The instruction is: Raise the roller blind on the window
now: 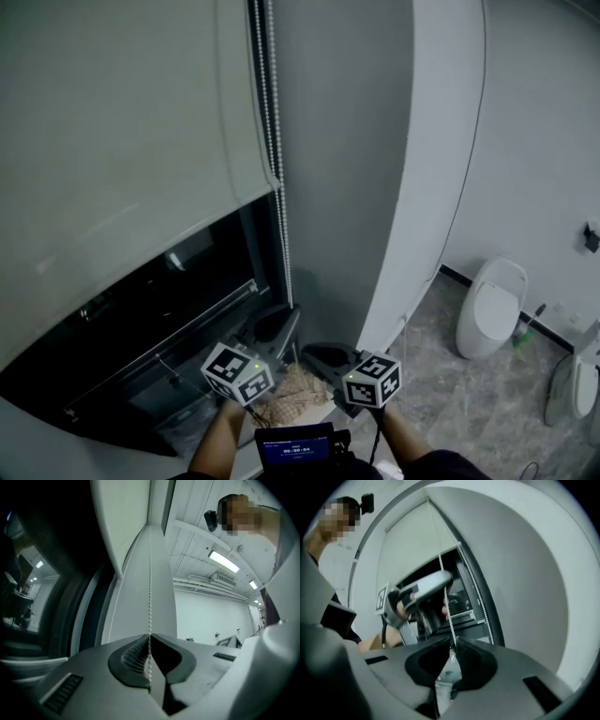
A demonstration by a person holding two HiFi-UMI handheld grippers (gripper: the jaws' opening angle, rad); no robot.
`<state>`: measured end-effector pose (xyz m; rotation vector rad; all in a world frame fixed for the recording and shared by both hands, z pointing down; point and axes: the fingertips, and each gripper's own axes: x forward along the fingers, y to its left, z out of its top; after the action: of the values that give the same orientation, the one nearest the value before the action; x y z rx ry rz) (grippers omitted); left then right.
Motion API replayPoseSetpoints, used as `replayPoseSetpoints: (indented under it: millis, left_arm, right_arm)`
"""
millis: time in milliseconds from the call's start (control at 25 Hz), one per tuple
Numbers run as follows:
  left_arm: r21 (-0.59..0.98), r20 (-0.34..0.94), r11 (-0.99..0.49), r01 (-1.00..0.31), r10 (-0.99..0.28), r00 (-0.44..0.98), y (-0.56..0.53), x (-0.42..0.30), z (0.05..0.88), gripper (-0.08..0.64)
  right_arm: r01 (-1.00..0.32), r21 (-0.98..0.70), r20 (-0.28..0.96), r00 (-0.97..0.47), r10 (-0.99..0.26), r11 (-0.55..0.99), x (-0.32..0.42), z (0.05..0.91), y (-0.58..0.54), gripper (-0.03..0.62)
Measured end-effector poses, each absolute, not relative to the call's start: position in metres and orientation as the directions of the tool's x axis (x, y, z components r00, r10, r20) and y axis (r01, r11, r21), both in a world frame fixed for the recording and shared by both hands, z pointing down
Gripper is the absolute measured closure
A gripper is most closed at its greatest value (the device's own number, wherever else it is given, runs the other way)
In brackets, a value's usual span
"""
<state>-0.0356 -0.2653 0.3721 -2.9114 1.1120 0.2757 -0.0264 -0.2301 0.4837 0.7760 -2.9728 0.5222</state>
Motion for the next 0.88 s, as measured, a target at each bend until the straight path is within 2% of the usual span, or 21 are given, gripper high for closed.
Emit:
replayPoseSetpoints:
  millis: [120,240,480,640,720,800,880]
  left_arm:
    - [0.090,-0.134,-0.737,-0.670,-0.676,0.725,-0.262,-0.042,0.404,0.538]
    - [0.119,-0.103,-0.728,-0.675,-0.686,0.721,-0.261,-0.042,0.429,0.540]
    - [0.146,-0.049,-0.717,-0.682,-0.693,0.719,-0.255,-0.041,0.470,0.540]
    - [0.144,-0.035,-0.712,-0.687,-0.697,0.716,-0.253,-0.037,0.475,0.540]
    - [0.145,-0.031,-0.715,-0.684,-0.694,0.719,-0.254,-0.036,0.474,0.540]
    - [0.154,-0.028,-0.718,-0.679,-0.690,0.723,-0.254,-0.035,0.474,0.540]
    - [0.164,-0.032,-0.722,-0.672,-0.685,0.728,-0.252,-0.037,0.474,0.538]
  right_arm:
    - [-0.469,-0.320,-0.038,-0.862,-0.506,0.823,-0.013,0.433,-0.241,0.568]
    - [-0.428,-0.272,-0.193,-0.853,-0.484,0.862,-0.009,0.358,-0.246,0.456]
    - [-0.446,-0.076,-0.346,-0.827,-0.443,0.892,-0.019,0.237,-0.252,0.456]
    - [-0.448,0.011,-0.389,-0.826,-0.409,0.894,-0.030,0.184,-0.249,0.456]
    - [-0.457,0.030,-0.384,-0.827,-0.411,0.889,-0.038,0.175,-0.251,0.459]
    - [-0.469,0.044,-0.373,-0.827,-0.421,0.882,-0.044,0.174,-0.254,0.571]
    - [-0.477,0.055,-0.371,-0.825,-0.426,0.877,-0.044,0.176,-0.255,0.575]
